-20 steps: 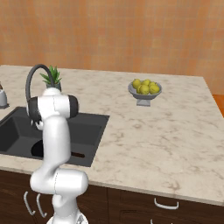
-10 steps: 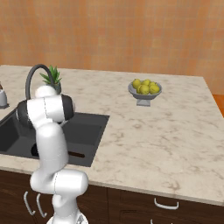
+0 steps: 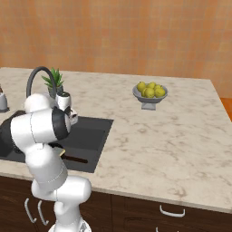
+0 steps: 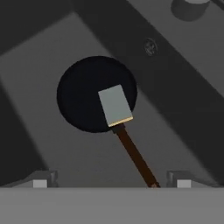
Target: Pick the pan and sponge and place them into the sink. Then turn on the water.
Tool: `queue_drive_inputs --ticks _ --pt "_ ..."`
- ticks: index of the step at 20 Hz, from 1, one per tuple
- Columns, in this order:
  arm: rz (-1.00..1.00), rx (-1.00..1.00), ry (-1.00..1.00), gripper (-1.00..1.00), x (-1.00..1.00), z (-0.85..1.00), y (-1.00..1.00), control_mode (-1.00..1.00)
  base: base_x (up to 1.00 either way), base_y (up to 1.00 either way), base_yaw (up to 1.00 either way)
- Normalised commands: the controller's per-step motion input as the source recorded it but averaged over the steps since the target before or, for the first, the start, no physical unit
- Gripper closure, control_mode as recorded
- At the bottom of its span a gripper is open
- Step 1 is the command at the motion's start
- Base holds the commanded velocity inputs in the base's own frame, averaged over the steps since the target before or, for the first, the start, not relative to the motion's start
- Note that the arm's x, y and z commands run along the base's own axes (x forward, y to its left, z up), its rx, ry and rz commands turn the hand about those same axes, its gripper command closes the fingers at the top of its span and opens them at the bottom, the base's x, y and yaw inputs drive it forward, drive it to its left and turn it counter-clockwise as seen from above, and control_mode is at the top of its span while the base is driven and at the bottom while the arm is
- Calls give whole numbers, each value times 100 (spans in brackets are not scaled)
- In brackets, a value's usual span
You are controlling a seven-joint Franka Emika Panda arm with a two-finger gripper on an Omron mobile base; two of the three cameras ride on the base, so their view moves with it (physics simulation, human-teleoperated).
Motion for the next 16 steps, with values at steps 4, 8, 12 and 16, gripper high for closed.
queue_drive_inputs --ticks 4,8,12,16 --pt "-18 0 -5 -100 -45 60 -6 -100 0 0 0" --pt "-5 6 -3 -100 -17 26 0 -100 0 0 0" --pt "-3 11 -6 -100 0 31 0 -100 0 0 0" --pt "-2 12 -5 -100 0 31 0 -100 0 0 0"
